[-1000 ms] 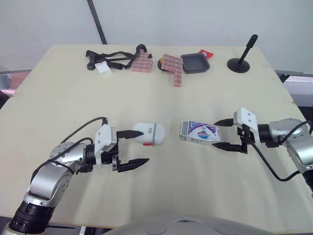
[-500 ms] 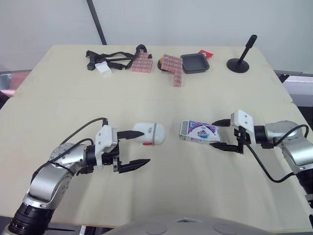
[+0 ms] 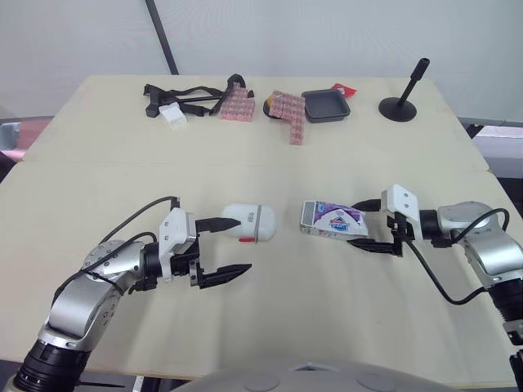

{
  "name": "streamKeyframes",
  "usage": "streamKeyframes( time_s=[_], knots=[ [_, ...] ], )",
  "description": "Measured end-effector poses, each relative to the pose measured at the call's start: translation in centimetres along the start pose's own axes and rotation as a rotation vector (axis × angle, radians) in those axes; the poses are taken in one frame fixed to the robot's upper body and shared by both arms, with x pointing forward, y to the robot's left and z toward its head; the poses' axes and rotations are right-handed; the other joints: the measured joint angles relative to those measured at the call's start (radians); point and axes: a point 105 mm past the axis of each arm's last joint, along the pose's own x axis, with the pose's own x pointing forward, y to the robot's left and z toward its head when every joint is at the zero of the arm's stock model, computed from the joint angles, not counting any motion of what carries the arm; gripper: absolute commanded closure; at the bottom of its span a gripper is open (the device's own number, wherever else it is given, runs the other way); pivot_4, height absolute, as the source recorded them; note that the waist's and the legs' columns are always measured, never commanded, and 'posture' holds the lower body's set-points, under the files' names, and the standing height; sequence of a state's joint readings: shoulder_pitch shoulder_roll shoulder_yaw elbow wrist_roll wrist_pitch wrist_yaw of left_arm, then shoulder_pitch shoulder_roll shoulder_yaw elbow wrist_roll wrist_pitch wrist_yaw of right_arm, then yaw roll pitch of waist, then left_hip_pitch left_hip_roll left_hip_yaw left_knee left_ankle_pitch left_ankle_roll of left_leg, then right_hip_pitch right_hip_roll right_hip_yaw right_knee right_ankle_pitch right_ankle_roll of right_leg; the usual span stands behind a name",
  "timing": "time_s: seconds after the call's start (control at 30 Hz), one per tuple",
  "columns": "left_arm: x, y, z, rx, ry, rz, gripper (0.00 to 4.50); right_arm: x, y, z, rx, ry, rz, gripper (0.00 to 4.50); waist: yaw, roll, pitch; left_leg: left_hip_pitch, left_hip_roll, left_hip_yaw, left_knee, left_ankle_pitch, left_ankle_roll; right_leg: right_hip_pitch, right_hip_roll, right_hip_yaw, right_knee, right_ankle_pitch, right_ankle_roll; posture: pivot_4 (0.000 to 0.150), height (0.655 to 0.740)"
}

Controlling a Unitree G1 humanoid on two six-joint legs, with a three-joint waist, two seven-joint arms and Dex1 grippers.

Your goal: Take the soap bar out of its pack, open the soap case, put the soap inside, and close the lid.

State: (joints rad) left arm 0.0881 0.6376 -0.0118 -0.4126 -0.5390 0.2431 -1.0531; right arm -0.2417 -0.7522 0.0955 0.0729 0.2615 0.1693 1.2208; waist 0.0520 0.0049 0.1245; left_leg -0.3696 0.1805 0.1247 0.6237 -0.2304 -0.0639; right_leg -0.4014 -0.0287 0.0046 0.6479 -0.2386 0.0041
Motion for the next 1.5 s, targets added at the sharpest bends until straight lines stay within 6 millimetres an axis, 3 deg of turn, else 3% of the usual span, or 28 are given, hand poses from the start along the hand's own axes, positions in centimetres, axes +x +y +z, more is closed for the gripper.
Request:
streamKeyframes(
  time_s=[0.13,0.6,1.5],
  knots=[
    [0.0,0.0,-0.1,-0.004,0.0,0.005,0.0,0.1,0.1,0.1,-0.01,-0.004,0.003,2.1,0.0,0.0,0.0,0.0,0.0,0.0,0.0,0.0,0.0,0.0,0.0,0.0,0.0,0.0,0.0,0.15,0.74],
    [0.1,-0.1,-0.1,-0.009,0.001,0.003,0.0,-0.1,0.1,0.0,-0.041,-0.001,-0.002,2.1,0.0,0.0,0.0,0.0,0.0,0.0,0.0,0.0,0.0,0.0,0.0,0.0,0.001,0.0,0.0,0.15,0.74],
    [0.1,0.0,-0.2,-0.003,0.01,0.001,0.0,-2.2,0.2,-0.6,-0.08,0.071,-0.006,2.1,-0.001,0.0,0.0,0.0,0.0,0.0,0.001,0.0,0.0,0.0,0.0,0.0,0.0,0.0,0.0,0.15,0.74]
  ],
)
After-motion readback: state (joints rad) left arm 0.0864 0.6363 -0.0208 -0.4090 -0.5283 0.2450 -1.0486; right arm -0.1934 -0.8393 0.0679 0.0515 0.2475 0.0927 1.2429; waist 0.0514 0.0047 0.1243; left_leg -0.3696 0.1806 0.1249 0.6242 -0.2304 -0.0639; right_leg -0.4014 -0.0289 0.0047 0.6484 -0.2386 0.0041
